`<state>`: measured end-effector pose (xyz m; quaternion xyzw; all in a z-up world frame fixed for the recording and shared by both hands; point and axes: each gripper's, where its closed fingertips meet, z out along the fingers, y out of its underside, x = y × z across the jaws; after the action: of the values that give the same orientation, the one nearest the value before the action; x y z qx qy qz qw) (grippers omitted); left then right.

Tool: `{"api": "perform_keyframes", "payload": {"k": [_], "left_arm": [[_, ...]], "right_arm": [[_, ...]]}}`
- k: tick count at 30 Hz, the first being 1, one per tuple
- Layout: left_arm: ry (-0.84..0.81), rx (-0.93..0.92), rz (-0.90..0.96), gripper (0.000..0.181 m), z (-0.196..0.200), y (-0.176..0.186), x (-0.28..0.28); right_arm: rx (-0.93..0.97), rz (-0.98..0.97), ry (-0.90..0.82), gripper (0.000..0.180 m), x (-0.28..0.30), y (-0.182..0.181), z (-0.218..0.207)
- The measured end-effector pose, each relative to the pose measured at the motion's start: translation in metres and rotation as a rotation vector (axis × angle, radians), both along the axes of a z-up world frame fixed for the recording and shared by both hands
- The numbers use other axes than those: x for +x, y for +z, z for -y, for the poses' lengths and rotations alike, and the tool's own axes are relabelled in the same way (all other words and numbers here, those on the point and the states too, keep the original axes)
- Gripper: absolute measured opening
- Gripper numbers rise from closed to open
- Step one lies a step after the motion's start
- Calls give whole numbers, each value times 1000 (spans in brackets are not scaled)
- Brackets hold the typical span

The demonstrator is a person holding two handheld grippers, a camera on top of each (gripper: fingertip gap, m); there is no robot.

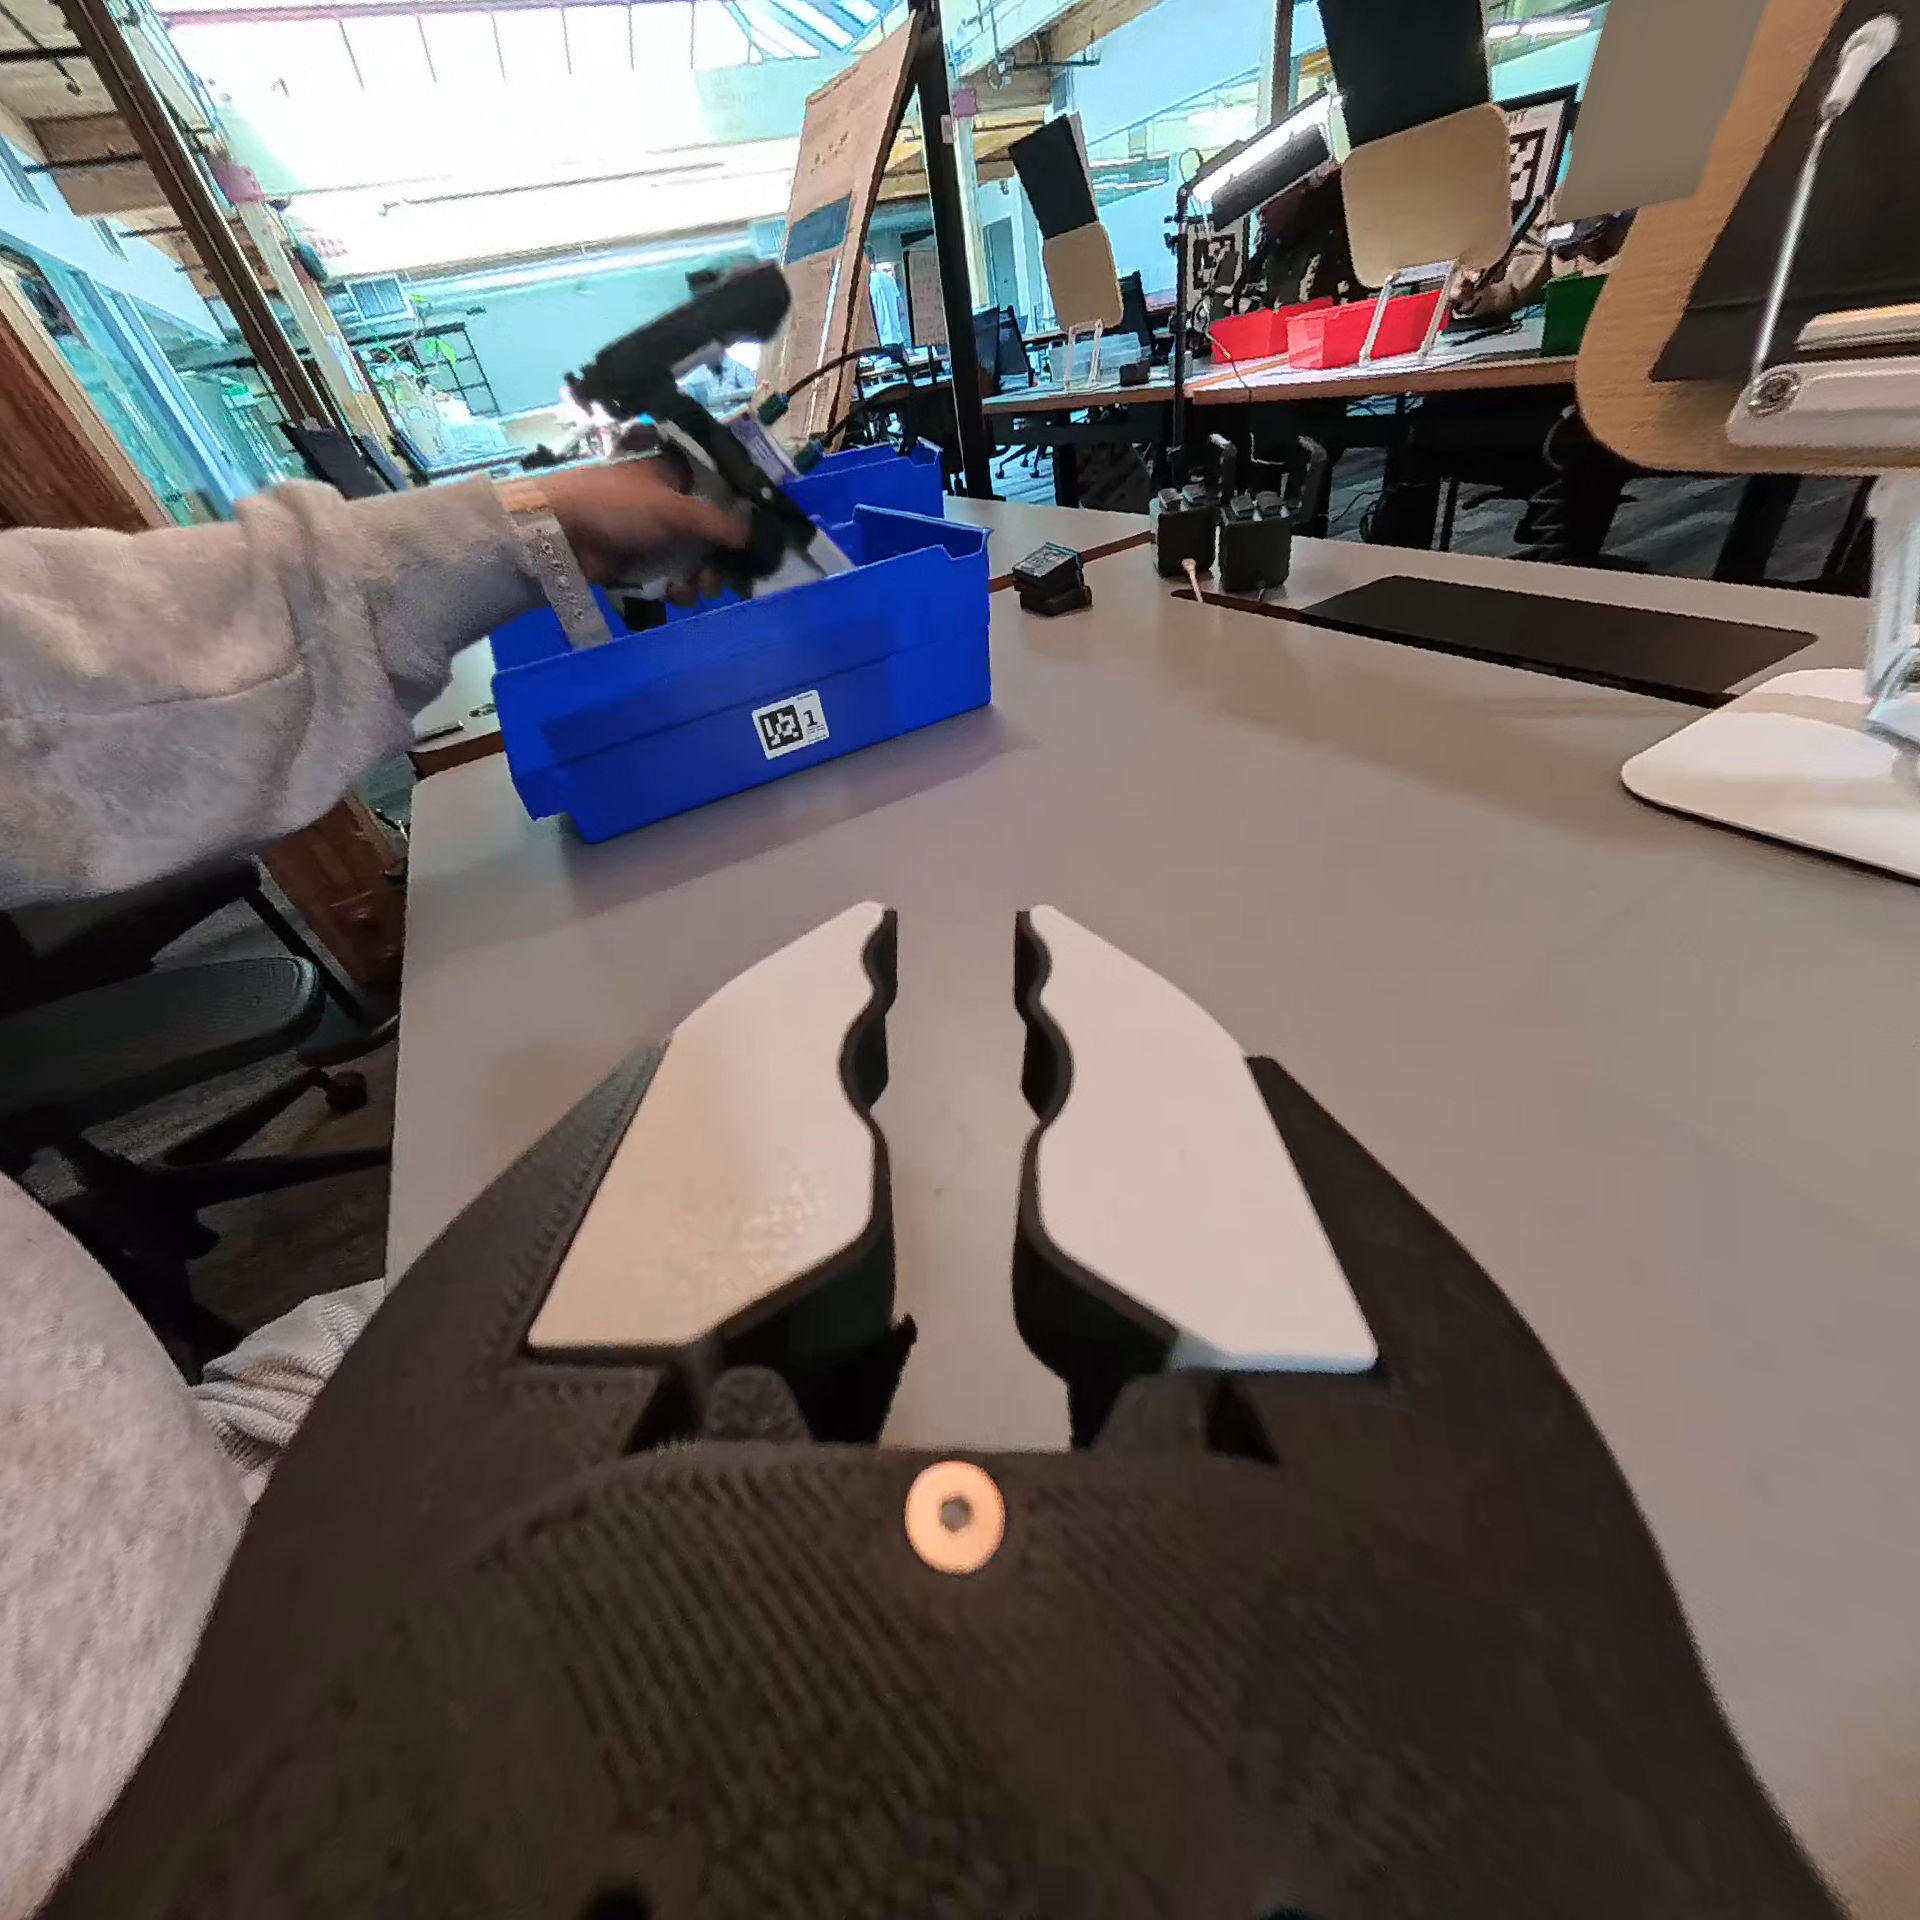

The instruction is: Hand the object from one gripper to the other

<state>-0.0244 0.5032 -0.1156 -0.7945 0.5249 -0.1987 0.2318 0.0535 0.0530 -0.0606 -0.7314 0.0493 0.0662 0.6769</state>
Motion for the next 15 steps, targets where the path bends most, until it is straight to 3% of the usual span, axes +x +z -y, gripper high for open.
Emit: {"api": "perform_keyframes", "payload": {"k": [1,4,10,11,15], "left_arm": [[1,2,-50,30,-4,-13,-2],[-19,-38,-106,35,-4,-37,0],[-67,-21,-113,37,-6,-50,18],[-82,-14,-124,30,-5,-51,19],[-67,-2,-61,30,-2,-32,21]], "right_arm": [[-1,-3,-1,22,0,-1,-1],[-9,-21,-7,22,2,-4,-2],[-1,-68,-22,22,9,-7,-4],[-2,-75,-21,22,9,-8,-4],[-2,-79,-21,22,11,-9,-3]]}}
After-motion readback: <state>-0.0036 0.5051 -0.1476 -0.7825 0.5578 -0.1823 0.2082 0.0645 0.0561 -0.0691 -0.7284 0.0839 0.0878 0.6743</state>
